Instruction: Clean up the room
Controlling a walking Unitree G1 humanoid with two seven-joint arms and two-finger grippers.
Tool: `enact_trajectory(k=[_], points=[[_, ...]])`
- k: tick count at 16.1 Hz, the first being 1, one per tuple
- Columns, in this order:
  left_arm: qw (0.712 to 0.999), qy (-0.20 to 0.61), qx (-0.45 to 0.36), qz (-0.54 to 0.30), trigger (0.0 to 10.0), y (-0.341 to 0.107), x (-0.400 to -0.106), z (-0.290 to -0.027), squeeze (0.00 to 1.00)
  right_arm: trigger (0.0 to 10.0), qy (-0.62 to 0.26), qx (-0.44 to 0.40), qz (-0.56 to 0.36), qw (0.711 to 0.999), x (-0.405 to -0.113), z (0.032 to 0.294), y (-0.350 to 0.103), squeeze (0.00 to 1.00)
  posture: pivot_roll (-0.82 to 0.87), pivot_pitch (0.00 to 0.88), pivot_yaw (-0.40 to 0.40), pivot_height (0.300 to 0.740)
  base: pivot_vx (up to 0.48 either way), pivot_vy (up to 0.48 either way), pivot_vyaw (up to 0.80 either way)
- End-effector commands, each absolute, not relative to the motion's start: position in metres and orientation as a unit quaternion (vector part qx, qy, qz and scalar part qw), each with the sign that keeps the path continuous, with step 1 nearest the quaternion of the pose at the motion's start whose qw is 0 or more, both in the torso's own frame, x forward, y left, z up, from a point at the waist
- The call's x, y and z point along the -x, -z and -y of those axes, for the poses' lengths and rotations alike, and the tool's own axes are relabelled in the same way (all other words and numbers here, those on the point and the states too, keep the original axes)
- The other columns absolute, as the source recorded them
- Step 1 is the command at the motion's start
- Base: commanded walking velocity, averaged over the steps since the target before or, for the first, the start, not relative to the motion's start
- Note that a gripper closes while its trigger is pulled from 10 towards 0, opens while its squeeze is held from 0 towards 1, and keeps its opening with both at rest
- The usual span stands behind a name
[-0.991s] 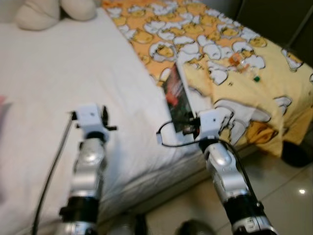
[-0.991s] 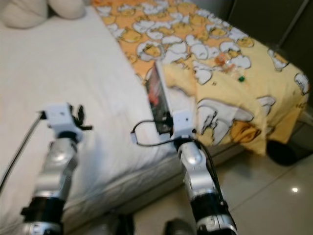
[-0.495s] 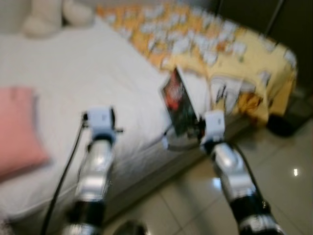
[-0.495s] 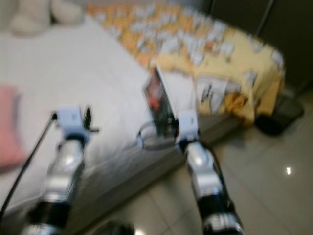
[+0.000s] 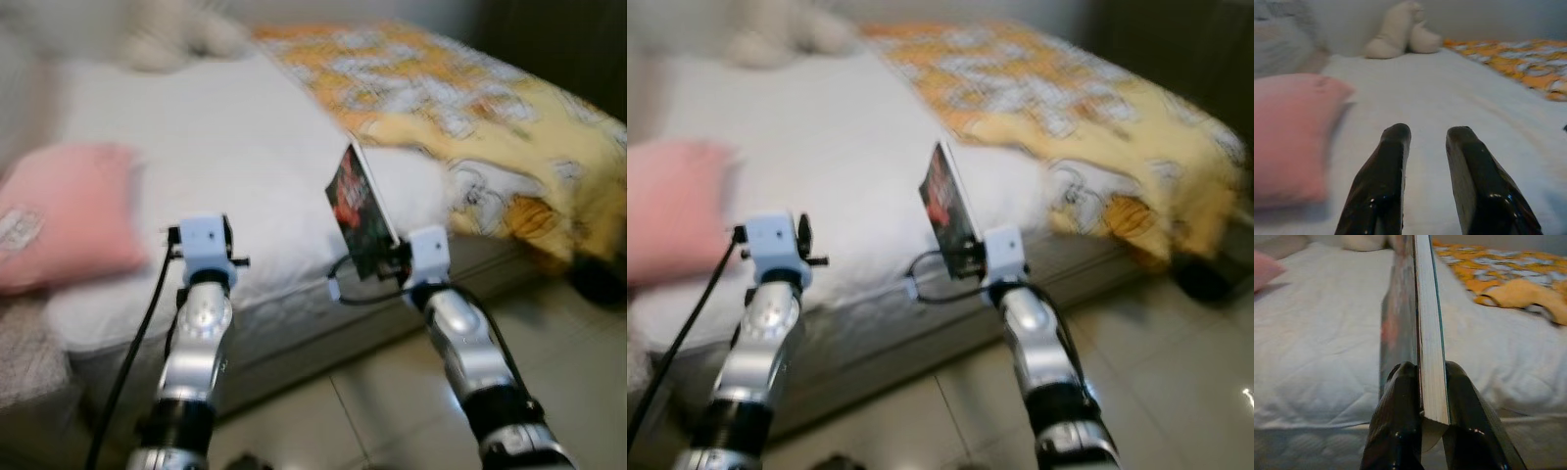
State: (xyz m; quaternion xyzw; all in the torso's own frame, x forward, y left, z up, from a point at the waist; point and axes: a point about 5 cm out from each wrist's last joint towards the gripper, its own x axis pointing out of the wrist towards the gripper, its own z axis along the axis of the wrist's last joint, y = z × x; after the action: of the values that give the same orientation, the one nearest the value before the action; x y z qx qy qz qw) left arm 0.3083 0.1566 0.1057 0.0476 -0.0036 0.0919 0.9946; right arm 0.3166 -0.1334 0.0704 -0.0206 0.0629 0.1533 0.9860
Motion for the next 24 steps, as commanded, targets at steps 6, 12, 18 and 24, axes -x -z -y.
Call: enact_trajectory(k=[6, 12, 18, 24], points=[[0.992, -0.094, -0.08, 0.002, 10.0, -0.109, -0.316, -0.155, 0.0, 0.0, -0.166, 0.015, -0.027, 0.986, -0.324, 0.125, -0.084, 0.0, -0.04, 0.0, 0.019, 0.723, 0.0, -0.32, 0.6], [0.997, -0.057, -0.053, -0.002, 10.0, -0.105, -0.318, -0.154, 0.0, 0.0, -0.15, 0.035, -0.009, 0.988, -0.324, 0.128, -0.087, 0.0, -0.05, 0.0, 0.027, 0.731, 0.0, 0.0, 0.37], [0.995, -0.088, -0.037, 0.006, 10.0, -0.11, -0.322, -0.163, 0.0, 0.0, -0.149, 0.031, -0.01, 0.988, -0.323, 0.129, -0.085, 0.0, -0.06, 0.0, 0.021, 0.731, 0.468, 0.0, 0.0], [0.994, -0.097, -0.022, 0.04, 10.0, -0.116, -0.315, -0.165, 0.0, 0.0, -0.123, 0.025, 0.018, 0.992, -0.324, 0.138, -0.094, 0.0, -0.06, 0.0, 0.007, 0.731, 0.458, 0.0, 0.0]])
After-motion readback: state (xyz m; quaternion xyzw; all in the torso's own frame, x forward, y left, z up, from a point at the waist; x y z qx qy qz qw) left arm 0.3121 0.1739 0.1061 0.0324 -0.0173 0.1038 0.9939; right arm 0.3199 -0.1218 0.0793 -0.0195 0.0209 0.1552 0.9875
